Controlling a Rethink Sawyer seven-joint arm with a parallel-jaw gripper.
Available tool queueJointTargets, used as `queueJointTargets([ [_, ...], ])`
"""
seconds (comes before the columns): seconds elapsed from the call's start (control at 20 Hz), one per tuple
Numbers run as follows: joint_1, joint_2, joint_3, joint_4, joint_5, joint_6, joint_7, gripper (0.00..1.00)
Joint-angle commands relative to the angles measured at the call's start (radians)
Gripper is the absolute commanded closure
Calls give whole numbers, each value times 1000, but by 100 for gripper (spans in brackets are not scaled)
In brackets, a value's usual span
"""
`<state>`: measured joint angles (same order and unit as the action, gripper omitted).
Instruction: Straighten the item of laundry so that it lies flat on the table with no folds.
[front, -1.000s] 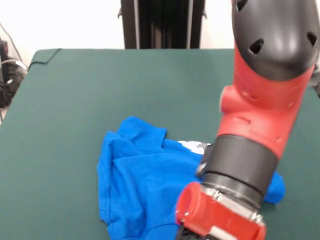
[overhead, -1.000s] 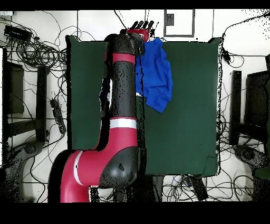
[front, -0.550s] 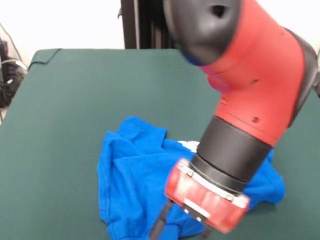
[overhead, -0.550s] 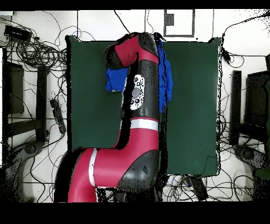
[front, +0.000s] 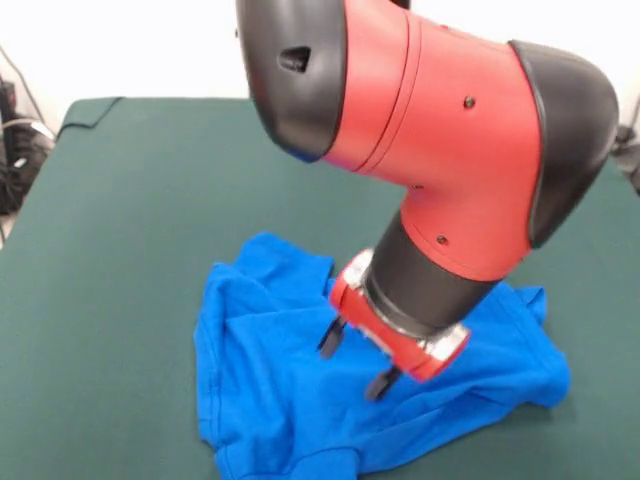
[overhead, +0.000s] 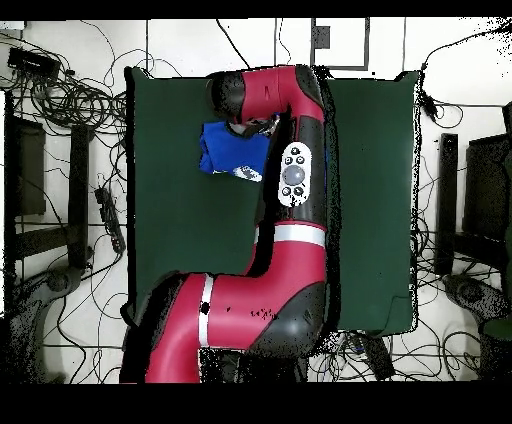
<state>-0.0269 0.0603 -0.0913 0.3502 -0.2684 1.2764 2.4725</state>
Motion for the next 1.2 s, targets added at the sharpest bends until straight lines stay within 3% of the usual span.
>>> queueJointTargets([
  [0.05,26,94,190,40,118,443,-297,0],
  [0.1,22,103,207,32,137,529,-280,0],
  [0.3,16,110,245,44,164,636,-248,0],
  [0.75,11,115,294,124,206,615,-209,0],
  [0.95,14,114,305,155,216,544,-190,0],
  [1.05,17,101,298,193,218,451,-183,0],
  [1.2,25,45,281,313,214,195,-157,0],
])
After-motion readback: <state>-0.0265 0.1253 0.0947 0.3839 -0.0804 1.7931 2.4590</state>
